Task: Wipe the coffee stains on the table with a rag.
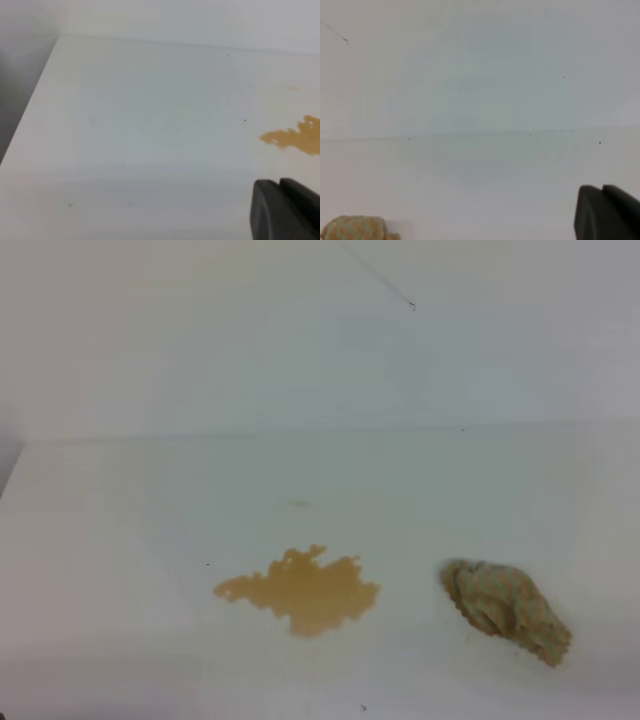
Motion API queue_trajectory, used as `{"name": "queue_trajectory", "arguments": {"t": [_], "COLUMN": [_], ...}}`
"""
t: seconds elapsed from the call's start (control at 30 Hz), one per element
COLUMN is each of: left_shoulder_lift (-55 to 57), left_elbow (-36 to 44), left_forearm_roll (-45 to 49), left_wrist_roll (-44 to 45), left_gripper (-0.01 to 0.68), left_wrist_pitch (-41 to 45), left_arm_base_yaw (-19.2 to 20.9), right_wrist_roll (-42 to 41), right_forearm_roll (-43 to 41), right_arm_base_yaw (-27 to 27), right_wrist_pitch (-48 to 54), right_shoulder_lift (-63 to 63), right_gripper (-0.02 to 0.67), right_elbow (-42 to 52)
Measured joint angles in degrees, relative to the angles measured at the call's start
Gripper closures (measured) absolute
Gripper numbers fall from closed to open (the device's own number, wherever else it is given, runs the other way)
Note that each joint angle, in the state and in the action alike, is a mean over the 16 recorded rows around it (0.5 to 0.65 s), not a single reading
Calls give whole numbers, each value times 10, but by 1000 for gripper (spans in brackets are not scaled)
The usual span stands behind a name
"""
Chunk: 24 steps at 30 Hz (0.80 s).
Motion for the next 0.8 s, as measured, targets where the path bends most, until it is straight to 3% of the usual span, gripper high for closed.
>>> {"name": "queue_trajectory", "arguments": {"t": [0.33,0.8], "left_shoulder_lift": [0,1], "left_elbow": [0,-1], "left_forearm_roll": [0,0], "left_wrist_roll": [0,0], "left_gripper": [675,675], "left_wrist_pitch": [0,1], "left_arm_base_yaw": [0,0], "right_wrist_roll": [1,29], "right_forearm_roll": [5,51], "right_arm_base_yaw": [0,0], "right_wrist_pitch": [-32,-248], "right_shoulder_lift": [0,1], "right_gripper": [652,652], "right_elbow": [0,-28]}}
